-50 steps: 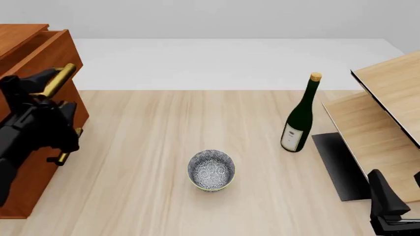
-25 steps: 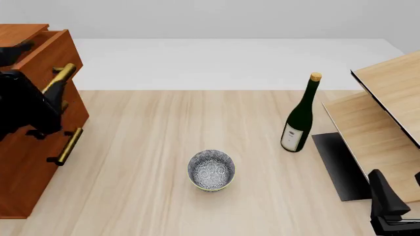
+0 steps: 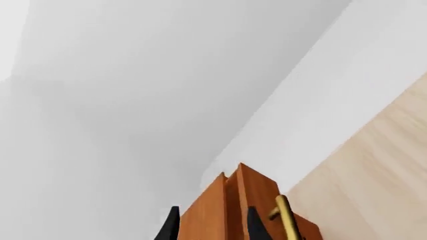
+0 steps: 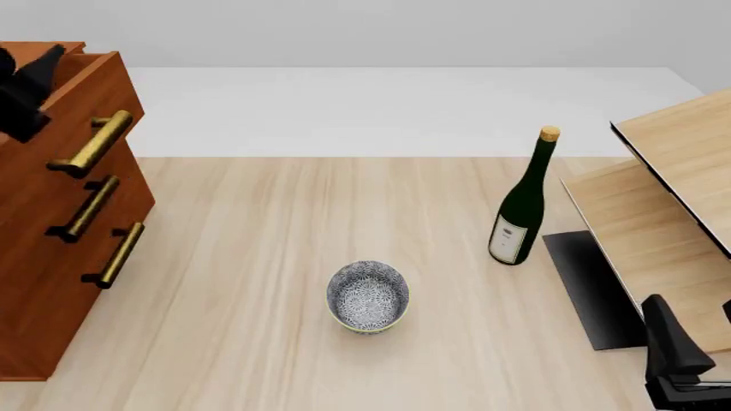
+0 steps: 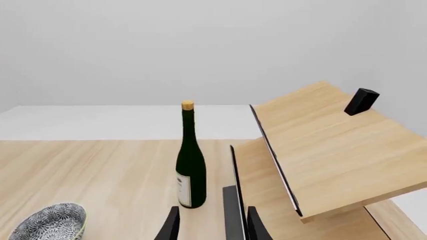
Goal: Close the bottom drawer of the cabinet and open the top drawer.
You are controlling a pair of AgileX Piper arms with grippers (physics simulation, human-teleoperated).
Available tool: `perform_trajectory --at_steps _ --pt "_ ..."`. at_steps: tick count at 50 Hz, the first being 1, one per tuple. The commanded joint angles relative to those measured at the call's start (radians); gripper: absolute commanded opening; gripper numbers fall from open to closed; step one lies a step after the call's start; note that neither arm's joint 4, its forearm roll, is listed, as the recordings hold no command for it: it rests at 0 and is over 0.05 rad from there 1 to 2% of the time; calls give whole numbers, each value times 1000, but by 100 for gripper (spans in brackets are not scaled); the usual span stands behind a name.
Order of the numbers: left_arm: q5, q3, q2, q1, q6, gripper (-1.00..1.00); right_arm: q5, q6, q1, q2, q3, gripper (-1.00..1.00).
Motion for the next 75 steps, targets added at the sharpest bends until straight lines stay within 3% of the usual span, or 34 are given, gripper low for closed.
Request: perform_trajectory --at_steps 1,8,11,14,17,20,21,23,25,27,30,31,33,34,44,56,75 --pt "271 -248 96 10 -286 100 -3 0 -2 2 0 100" --pt "436 -390 204 28 -494 100 -6 0 -4 6 0 100" --pt "481 -426 224 35 -538 100 -9 0 -4 9 0 100" --pt "499 -420 232 58 -514 100 -9 0 -3 9 0 100" --pt "555 -471 255 66 -591 100 -9 -1 -2 8 0 100" --pt "592 -487 278 70 -618 100 -9 -1 -2 9 0 100" --pt "602 -482 278 123 -611 100 -8 -1 -2 8 0 100" --pt "617 -504 284 79 -652 100 -7 -1 -2 7 0 100" --pt "659 -536 306 97 -711 100 -5 -1 -1 4 0 100" --pt "664 -542 305 90 -700 100 -4 -2 -1 3 0 100" --pt "700 -573 330 84 -757 100 -3 -2 -1 2 0 100" --pt "703 -573 330 126 -767 100 -2 -2 -2 1 0 100" --pt "717 -577 347 92 -792 100 -1 -2 -1 0 0 100" --pt "729 -578 359 105 -837 100 -1 -3 -2 0 0 100" --pt "707 -513 352 151 -825 100 0 -5 -2 -2 0 100" --pt "707 -488 355 186 -867 100 1 -7 -1 -2 0 100" --pt "677 -420 359 170 -884 100 1 -8 -2 -1 0 100"
